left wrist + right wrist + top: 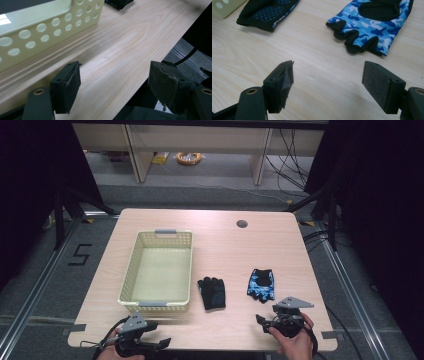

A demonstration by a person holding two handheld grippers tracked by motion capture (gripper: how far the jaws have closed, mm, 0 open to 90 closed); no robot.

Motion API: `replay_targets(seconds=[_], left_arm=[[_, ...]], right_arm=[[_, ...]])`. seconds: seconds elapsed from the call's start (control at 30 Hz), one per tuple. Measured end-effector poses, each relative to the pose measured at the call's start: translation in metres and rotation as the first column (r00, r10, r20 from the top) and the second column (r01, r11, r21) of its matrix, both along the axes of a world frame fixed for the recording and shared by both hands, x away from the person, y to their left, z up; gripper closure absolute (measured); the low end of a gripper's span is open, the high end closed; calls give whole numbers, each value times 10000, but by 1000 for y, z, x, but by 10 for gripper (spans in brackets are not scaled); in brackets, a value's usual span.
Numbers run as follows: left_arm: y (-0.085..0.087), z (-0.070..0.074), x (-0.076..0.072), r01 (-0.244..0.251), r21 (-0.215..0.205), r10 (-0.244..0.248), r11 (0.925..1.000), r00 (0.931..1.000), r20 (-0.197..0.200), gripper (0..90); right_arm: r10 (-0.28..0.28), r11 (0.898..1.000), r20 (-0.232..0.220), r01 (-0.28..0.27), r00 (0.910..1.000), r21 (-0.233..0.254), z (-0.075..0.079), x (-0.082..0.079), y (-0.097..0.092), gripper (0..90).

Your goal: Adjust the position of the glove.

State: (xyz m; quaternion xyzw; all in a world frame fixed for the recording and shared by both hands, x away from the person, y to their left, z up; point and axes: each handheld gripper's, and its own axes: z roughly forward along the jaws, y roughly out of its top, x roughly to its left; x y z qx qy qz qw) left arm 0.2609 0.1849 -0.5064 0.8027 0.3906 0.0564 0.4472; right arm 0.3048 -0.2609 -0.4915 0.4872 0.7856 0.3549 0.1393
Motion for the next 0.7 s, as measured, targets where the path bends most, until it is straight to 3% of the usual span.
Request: replay_targets(seconds=[0.07, 0.13, 0.37, 0.47, 0.5, 0.53, 0.6, 0.67, 0.7], left_arm=[[1, 1, 0, -25, 199, 26, 9998, 10000, -11, 255], [0, 0, 0, 1, 11, -1, 10000, 10000, 18, 255], [0, 1, 0, 29, 112, -29, 9999, 10000, -15, 252], [0, 1, 0, 12, 137, -12, 9999, 10000, 11, 243], [0, 1, 0, 3, 152, -3, 9999, 10000, 37, 238], [0, 1, 0, -22, 158, 21, 9999, 10000, 67, 233], [1, 1, 0, 17, 116, -17, 9999, 10000, 18, 223], [1, 1, 1, 3, 129, -3, 9999, 10000, 28, 209], [1, 1, 1, 3, 129, -3, 9999, 10000, 28, 204]], right_arm=[[-33, 10000, -25, 32, 10000, -72, 0, 0, -1, 261], [-56, 10000, 5, 56, 10000, 33, 1, 0, 0, 262], [-7, 10000, 167, 8, 9999, -52, 2, 1, 2, 278], [146, 9999, 375, -148, 9992, 40, 3, 2, 4, 288], [407, 9991, 659, -414, 9970, 90, 3, 4, 4, 292], [185, 9998, 552, -185, 9983, -3, 5, 3, 6, 292], [254, 9997, 416, -256, 9988, 41, 5, 3, 9, 292], [221, 9994, 478, -233, 9986, 237, 5, 4, 13, 292], [427, 9990, 632, -434, 9971, 89, 6, 6, 11, 291]])
